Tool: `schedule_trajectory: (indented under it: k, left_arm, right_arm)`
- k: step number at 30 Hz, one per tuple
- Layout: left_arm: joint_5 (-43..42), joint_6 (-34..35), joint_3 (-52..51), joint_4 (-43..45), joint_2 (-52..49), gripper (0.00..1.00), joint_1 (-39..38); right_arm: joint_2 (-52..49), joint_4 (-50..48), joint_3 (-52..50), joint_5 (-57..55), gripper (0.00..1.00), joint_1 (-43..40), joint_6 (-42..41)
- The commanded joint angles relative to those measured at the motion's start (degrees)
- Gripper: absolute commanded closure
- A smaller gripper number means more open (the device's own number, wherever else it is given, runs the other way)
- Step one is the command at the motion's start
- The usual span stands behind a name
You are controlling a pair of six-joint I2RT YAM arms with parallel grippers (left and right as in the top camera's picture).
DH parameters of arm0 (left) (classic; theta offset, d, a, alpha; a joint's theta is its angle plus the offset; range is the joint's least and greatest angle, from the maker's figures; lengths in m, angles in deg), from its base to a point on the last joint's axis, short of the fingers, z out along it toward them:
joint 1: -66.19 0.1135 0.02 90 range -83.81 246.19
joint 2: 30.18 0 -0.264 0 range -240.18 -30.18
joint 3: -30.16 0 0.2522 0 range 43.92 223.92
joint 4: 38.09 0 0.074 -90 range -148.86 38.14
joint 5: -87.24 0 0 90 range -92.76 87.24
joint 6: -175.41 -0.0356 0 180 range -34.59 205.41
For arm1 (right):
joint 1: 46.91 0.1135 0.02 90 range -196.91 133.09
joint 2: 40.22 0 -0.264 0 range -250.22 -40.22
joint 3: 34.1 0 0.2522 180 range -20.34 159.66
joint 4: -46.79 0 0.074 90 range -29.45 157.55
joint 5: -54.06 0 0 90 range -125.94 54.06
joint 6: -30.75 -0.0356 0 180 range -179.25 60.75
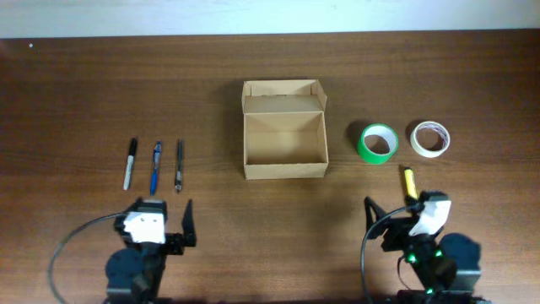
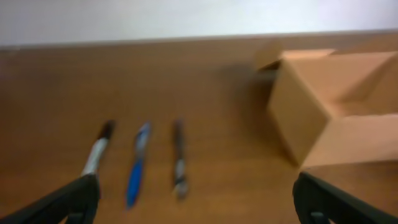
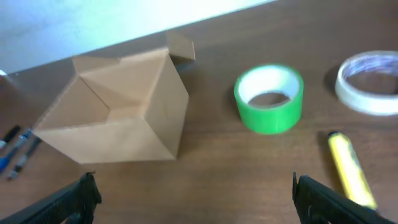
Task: Pack container
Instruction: 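Move the right gripper to the green tape roll and grasp it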
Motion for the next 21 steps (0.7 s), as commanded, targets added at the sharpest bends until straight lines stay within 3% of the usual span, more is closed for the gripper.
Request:
schedule_trajectory:
  k: [1, 6, 12, 19, 21]
  left_arm:
    - [9.7, -0.2, 11.2, -4.6, -7.9, 0.01, 0.3]
    - [12.2, -5.4, 23.6, -6.4, -24.9, 0.01, 0.3]
    - [11.6, -7.7, 38.8, -7.7, -46.2, 0.01, 2.5]
    - [-2.7, -7.7, 50.7, -11.5, -66.6, 0.01, 9.2]
    - [-3.0, -7.6, 50.9, -11.5, -69.4, 0.01, 9.8]
  right_arm:
    - [-10.7, 1.3, 13.8, -3.3, 0.01, -0.3, 5.4]
    - [-35.2, 14.9, 40.2, -5.4, 0.01, -0.3, 16.3]
    - [-57.8, 31.9, 69.4, -4.2, 0.01, -0.3, 17.0]
    - [-80.7, 40.6, 87.0, -8.1, 0.01, -2.2, 10.8]
    - [-85.6, 41.9, 89.1, -6.9, 0.01, -3.1, 10.8]
